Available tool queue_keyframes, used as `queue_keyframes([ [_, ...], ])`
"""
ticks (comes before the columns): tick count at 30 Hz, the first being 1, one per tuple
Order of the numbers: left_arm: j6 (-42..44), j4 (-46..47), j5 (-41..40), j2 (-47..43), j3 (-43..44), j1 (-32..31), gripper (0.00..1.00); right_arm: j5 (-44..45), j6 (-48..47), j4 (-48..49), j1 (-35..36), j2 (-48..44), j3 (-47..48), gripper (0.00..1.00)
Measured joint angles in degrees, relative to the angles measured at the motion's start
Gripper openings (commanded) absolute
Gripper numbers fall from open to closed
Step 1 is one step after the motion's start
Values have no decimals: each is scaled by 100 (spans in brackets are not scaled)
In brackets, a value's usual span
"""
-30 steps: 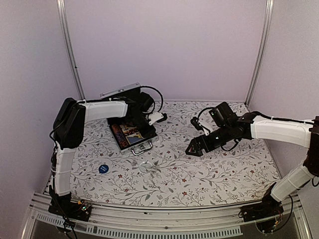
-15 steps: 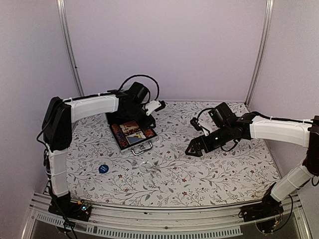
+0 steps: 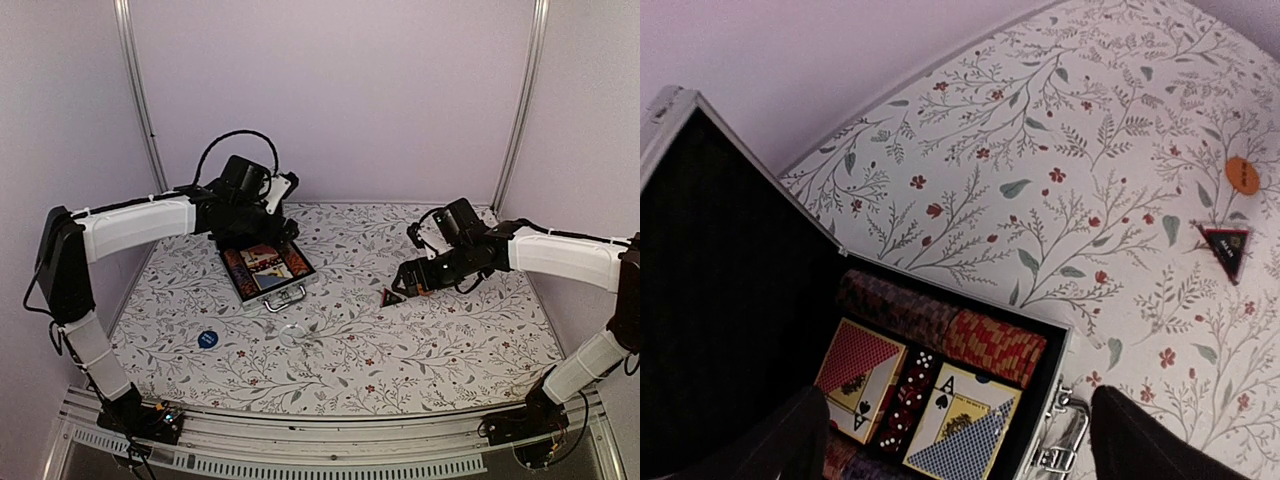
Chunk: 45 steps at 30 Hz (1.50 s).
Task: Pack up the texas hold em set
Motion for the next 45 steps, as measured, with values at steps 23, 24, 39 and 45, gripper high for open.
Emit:
queue_keyframes([
  [23, -1698, 470, 262, -494, -496, 151, 100, 1561, -129, 11, -636, 1051, 243, 99],
  [24, -1725, 470, 243, -494, -505, 153, 100, 1565, -146, 33, -660, 1078, 251, 99],
  [39, -1781, 387, 160, -494, -522, 153, 100, 1360, -459, 83, -892, 1703, 693, 99],
  [45, -1731, 404, 192, -492, -522, 153, 100, 1329, -514, -9, -914, 2103, 1121, 99],
])
